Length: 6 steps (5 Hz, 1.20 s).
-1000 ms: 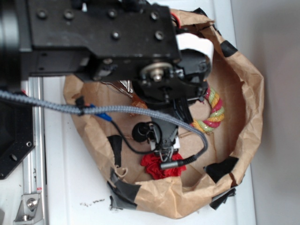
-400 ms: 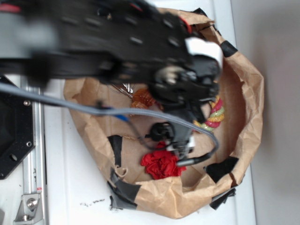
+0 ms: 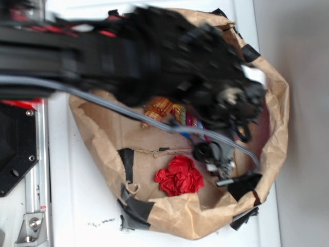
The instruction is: Grab the multicolored rope.
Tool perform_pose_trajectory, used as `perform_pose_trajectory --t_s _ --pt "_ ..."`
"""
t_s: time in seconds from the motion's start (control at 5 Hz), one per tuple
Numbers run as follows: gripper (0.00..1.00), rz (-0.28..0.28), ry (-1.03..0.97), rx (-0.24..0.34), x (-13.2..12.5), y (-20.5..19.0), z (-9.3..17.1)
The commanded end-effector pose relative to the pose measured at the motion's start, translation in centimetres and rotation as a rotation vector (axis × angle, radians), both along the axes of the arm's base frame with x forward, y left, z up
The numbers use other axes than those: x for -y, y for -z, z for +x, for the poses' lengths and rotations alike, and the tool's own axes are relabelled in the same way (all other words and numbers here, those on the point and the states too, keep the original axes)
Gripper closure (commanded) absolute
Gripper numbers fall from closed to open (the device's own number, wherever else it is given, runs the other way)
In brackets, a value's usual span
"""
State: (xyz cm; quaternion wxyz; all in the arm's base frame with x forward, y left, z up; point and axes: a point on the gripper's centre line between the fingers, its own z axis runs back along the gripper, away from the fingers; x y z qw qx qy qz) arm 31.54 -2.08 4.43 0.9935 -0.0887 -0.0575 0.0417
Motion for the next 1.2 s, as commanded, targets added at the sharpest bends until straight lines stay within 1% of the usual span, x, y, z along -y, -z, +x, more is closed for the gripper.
perform_pose_trajectory --t_s 0.0,0.2,0.4,0.6,0.8,1.0 --pt "1.00 0.081 0.040 -0.029 2.5 2.7 1.7" --pt "1.00 0.135 0.030 -0.037 2.2 2.9 1.3" --pt "1.00 0.203 -0.038 -0.043 1.5 3.5 0.9" --pt "1.00 0.253 -0.097 -0.048 0.3 2.1 0.3" --pt "1.00 0.237 -0.168 0.055 -1.4 -2.8 -1.2" --pt "1.00 0.031 -0.059 0.032 -3.0 -7.4 -2.6"
